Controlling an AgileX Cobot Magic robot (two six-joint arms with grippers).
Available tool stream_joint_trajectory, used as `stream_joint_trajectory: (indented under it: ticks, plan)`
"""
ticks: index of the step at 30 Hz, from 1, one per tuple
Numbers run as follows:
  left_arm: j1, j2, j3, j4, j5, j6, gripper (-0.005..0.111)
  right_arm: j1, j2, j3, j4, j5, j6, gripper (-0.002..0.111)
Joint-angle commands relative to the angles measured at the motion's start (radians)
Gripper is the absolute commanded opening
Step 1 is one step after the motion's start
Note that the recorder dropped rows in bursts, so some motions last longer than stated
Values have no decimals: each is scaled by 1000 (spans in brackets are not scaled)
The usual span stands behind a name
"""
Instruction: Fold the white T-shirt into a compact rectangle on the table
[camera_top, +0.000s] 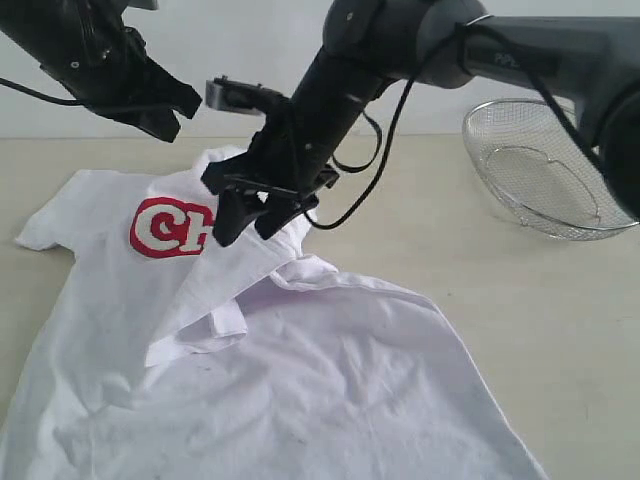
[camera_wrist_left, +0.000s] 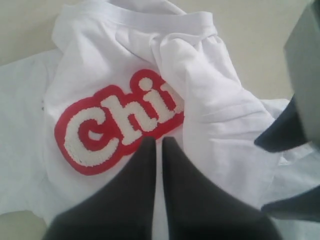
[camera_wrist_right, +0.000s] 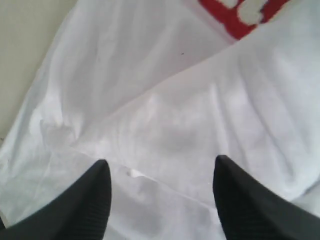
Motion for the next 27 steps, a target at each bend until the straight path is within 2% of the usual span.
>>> stream_joint_trajectory:
  ticks: [1, 7, 11, 16, 20, 27]
  plan:
    - [-3, 3, 1, -9, 6, -12, 5, -69, -19, 4, 1, -1, -1, 54]
    - [29, -3, 50, 7, -63, -49, 5, -115, -15, 4, -3, -31, -7, 54]
    - [103, -48, 62, 62, -107, -154, 5, -106, -12, 4, -8, -73, -7, 54]
    - [207, -125, 75, 56, -105, -189, 5, -104, 27, 5, -18, -53, 4, 54]
    - [264, -185, 87, 56, -105, -190, 5, -104, 37, 5, -1, -69, 16, 54]
    - [288, -241, 89, 56, -96, -190, 5, -72, 53, 5, 0, -71, 32, 54]
